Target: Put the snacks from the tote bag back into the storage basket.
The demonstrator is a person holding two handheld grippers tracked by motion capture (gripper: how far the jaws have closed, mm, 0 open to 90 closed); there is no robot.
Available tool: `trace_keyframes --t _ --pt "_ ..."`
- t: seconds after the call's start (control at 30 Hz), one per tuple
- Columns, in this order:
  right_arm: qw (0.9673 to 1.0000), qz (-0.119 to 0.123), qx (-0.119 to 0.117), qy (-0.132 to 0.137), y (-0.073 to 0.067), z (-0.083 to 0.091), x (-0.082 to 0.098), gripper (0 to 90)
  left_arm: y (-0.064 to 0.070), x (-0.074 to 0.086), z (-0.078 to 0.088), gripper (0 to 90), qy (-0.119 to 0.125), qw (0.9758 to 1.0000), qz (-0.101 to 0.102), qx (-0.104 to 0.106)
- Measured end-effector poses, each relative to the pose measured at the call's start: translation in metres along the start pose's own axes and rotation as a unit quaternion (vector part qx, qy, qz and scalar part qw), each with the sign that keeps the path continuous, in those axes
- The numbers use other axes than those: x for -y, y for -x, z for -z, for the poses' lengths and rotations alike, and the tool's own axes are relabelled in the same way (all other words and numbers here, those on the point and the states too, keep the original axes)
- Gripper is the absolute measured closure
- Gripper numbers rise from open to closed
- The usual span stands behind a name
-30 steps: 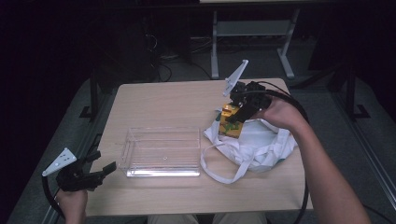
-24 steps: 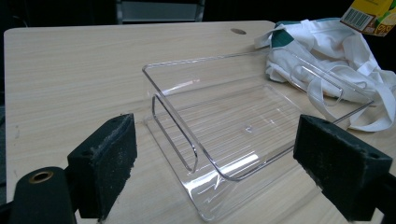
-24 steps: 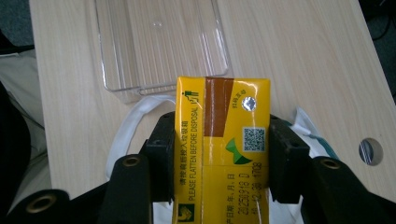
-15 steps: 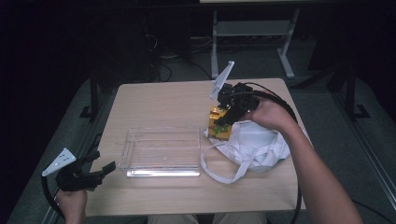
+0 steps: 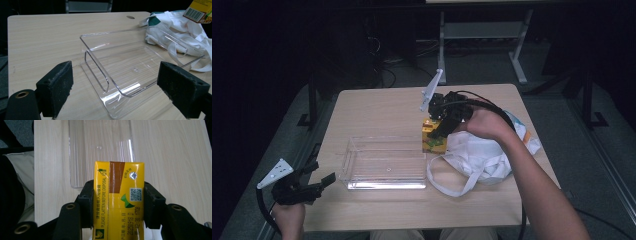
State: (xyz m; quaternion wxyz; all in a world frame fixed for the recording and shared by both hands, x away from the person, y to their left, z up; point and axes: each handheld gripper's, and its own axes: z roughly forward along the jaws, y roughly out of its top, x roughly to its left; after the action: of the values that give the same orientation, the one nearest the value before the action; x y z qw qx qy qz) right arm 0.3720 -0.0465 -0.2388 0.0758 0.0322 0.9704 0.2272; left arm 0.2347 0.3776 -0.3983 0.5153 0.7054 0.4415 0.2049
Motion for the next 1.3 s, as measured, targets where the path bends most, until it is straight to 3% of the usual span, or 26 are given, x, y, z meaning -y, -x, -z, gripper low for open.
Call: trace_keyframes --t 0.73,1.3 --pt "0.9991 0.036 -0.020 -0.002 -0.017 -0.024 -0.040 52.0 0.000 0.000 0.001 13.0 0.006 0.9998 0.003 -0.020" --pt "0.9980 0.048 -0.039 -0.012 -0.026 -0.051 -0.048 52.0 0.000 0.000 0.002 13.0 0.007 0.9994 0.000 -0.035"
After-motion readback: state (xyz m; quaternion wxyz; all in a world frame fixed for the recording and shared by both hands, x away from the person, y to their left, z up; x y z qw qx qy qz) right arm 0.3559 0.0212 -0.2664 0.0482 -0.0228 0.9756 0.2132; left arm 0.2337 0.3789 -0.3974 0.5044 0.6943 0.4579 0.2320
